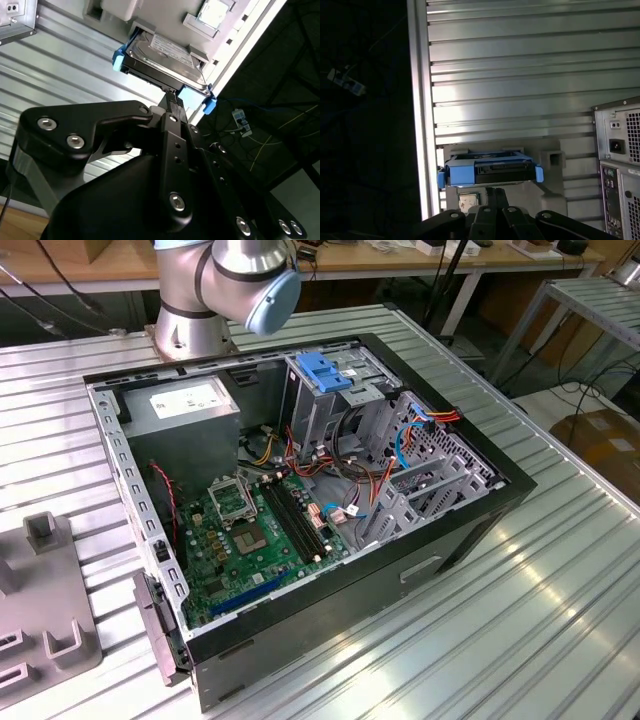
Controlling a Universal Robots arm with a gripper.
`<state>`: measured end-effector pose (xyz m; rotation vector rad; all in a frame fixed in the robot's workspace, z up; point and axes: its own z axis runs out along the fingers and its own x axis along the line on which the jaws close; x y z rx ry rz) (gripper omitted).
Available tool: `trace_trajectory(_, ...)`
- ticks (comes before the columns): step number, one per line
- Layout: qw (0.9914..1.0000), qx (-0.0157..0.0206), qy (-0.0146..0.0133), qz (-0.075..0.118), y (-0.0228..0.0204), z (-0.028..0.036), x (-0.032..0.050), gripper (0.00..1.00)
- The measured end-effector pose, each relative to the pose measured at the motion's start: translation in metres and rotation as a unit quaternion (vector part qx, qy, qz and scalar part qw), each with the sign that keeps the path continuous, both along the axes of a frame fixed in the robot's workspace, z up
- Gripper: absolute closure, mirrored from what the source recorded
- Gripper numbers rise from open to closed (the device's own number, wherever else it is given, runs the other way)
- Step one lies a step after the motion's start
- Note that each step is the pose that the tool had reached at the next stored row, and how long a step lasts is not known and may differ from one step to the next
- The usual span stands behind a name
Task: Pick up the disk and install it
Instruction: 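Reach for the disk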
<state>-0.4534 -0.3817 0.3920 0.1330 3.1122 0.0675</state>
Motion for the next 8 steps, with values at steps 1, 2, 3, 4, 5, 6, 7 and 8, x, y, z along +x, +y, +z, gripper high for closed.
trace_trajectory(1,1.00000,0.0000,0.0000,0.000,0.0001,0.0000,-0.0027,0.90)
trace_trajectory(2,1.00000,0.0000,0.0000,0.000,0.0003,-0.0001,-0.0054,0.90)
trace_trajectory(3,1.00000,0.0000,-0.0001,0.000,0.0007,-0.0002,-0.0105,0.90)
trace_trajectory(4,1.00000,0.0001,0.0000,-0.001,0.0010,-0.0002,-0.0149,0.90)
trace_trajectory(5,1.00000,0.0001,0.0000,-0.001,0.0014,-0.0001,-0.0197,0.90)
trace_trajectory(6,1.00000,0.0002,0.0000,-0.001,0.0015,-0.0002,-0.0220,0.90)
trace_trajectory(7,1.00000,0.0002,0.0000,-0.001,0.0015,-0.0002,-0.0220,0.90)
trace_trajectory(8,1.00000,0.0002,0.0000,-0.001,0.0015,-0.0002,-0.0220,0.90)
